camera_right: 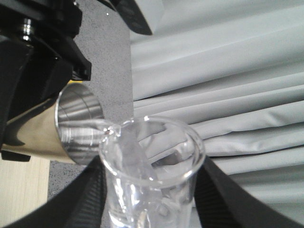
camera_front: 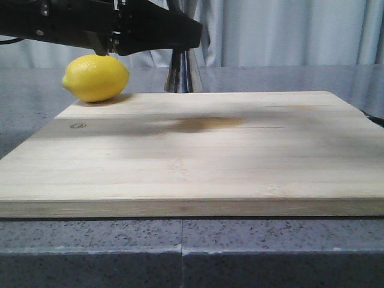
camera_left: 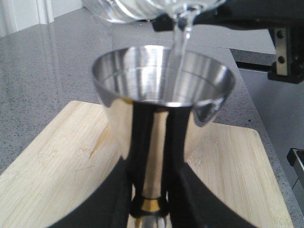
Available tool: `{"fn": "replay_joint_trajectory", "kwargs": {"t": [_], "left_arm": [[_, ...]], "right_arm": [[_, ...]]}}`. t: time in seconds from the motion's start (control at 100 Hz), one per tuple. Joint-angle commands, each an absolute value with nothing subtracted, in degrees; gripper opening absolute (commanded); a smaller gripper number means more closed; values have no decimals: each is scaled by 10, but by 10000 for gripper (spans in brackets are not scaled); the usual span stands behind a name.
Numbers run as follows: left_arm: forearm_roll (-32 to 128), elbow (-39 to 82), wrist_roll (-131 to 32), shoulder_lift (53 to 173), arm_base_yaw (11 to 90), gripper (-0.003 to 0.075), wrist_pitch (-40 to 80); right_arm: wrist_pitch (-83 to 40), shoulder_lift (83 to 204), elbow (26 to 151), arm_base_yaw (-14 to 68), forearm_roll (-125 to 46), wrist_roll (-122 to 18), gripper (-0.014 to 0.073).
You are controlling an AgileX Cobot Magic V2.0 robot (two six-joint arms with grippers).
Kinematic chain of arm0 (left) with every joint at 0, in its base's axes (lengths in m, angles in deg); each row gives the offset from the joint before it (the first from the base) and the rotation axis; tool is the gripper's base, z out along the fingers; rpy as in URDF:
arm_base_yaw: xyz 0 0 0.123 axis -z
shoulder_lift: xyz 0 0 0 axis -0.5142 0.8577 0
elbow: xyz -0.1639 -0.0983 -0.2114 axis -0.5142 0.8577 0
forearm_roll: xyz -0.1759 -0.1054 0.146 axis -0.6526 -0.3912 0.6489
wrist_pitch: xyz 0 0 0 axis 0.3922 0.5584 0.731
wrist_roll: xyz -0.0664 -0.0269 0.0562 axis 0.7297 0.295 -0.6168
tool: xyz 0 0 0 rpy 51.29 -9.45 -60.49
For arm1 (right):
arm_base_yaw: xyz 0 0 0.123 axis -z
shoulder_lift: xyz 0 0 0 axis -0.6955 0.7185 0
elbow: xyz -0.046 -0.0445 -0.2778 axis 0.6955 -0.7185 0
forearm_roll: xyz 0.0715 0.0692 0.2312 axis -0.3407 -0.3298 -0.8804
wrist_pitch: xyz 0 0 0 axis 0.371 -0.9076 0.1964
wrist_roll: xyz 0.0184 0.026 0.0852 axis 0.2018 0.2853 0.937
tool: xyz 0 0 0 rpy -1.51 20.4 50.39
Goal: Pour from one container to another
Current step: 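Tilt the beaker with the right gripper, pouring liquid into the jigger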
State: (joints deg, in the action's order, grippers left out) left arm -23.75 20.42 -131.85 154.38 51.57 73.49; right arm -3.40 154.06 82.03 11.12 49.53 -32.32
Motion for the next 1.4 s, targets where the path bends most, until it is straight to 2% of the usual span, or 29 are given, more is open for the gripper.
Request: {"fn": "replay_joint_trajectory", "kwargs": {"t": [0.0, 1.39], "left_arm": [[-276, 189, -1314, 1513, 519, 72, 795], [-276, 189, -1314, 1513, 519, 71, 795]], "right_arm": [[-24, 1522, 842, 111, 503, -326, 225], [-35, 1522, 842, 111, 565, -326, 225]]}}
